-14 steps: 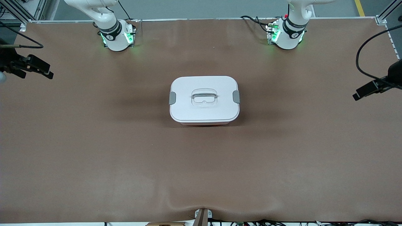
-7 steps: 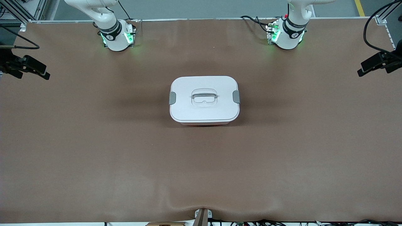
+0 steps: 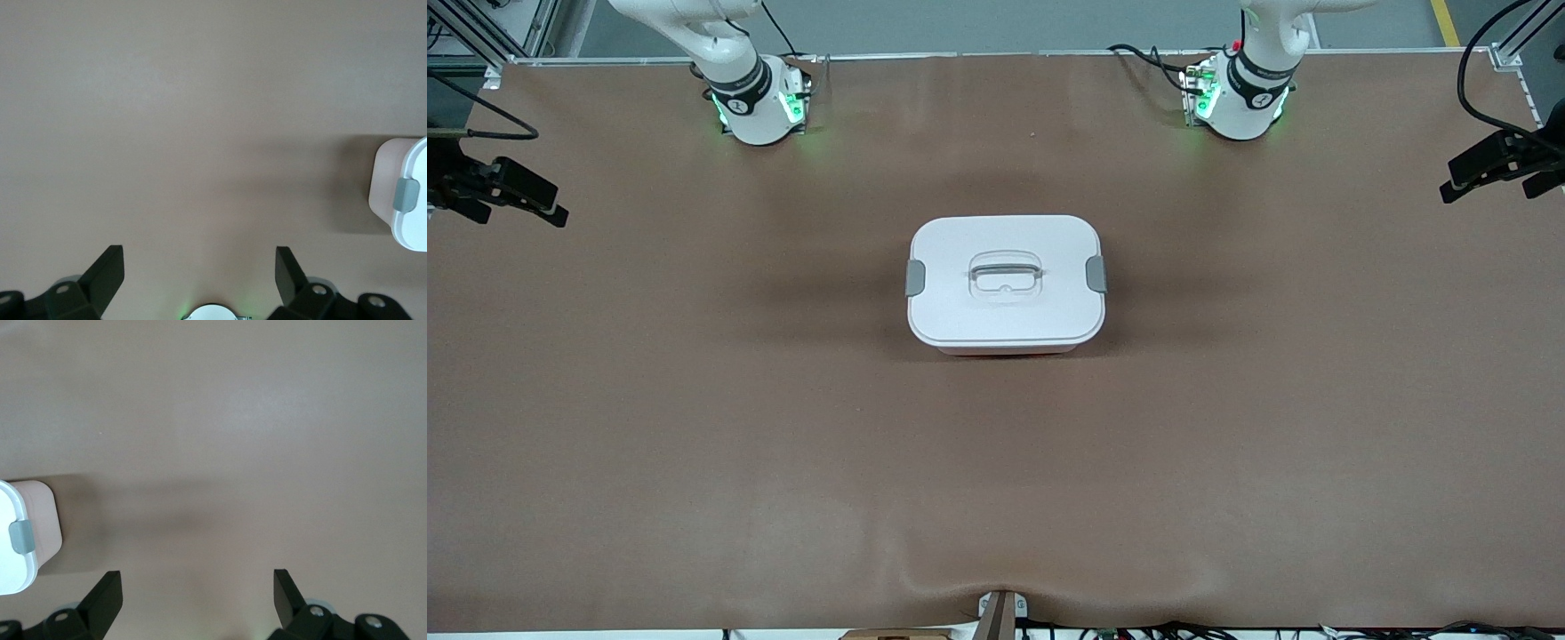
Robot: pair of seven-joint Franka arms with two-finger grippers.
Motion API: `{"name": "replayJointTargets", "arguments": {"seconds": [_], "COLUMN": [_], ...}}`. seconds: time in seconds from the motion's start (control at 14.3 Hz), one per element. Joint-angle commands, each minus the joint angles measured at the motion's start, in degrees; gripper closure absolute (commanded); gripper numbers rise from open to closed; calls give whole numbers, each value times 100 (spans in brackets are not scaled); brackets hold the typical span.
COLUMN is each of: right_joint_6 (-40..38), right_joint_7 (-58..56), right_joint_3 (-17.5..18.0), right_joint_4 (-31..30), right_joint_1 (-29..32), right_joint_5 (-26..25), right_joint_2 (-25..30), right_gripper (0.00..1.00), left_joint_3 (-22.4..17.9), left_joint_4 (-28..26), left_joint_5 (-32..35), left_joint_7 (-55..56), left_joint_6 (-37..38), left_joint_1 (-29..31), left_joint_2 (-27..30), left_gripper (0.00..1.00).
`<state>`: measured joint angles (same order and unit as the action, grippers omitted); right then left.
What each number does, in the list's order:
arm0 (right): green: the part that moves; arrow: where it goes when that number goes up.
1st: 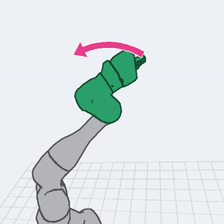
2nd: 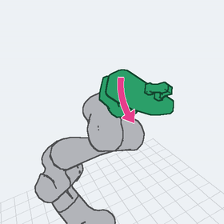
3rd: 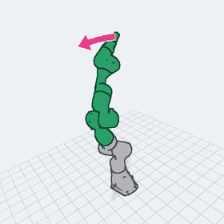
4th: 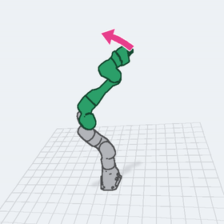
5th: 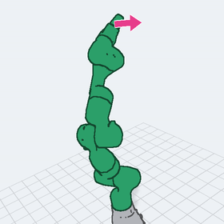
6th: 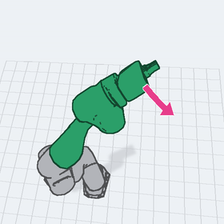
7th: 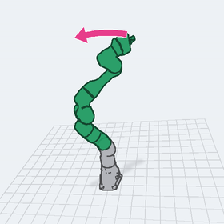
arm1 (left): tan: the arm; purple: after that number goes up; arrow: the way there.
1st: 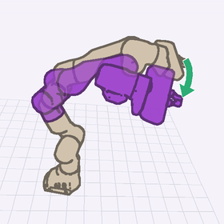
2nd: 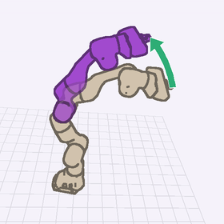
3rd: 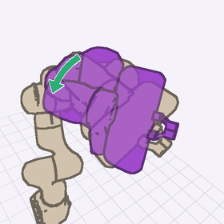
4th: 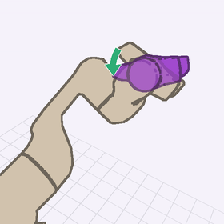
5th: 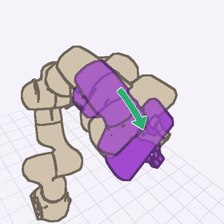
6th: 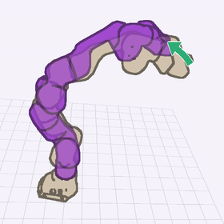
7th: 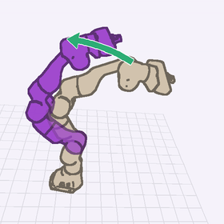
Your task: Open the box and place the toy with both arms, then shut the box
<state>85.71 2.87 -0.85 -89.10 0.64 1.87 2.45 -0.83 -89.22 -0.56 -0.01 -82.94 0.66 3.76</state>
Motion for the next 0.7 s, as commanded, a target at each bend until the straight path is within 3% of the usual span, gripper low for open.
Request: {"name": "replayJointTargets", "arguments": {"seconds": [0.0,0.63], "right_joint_6": [77,68], "right_joint_7": [-41,-41], "right_joint_3": [41,67], "right_joint_4": [50,50], "right_joint_1": [32,-38], "right_joint_5": [6,15], "right_joint_2": [10,10], "right_gripper": [0,0], "left_joint_3": [-40,170], "left_joint_4": [-86,116], "left_joint_5": [100,126], "left_joint_7": [-175,114], "left_joint_6": [-12,-3], "left_joint_1": [-66,-92], "left_joint_2": [107,-68], "left_gripper": [0,0]}}
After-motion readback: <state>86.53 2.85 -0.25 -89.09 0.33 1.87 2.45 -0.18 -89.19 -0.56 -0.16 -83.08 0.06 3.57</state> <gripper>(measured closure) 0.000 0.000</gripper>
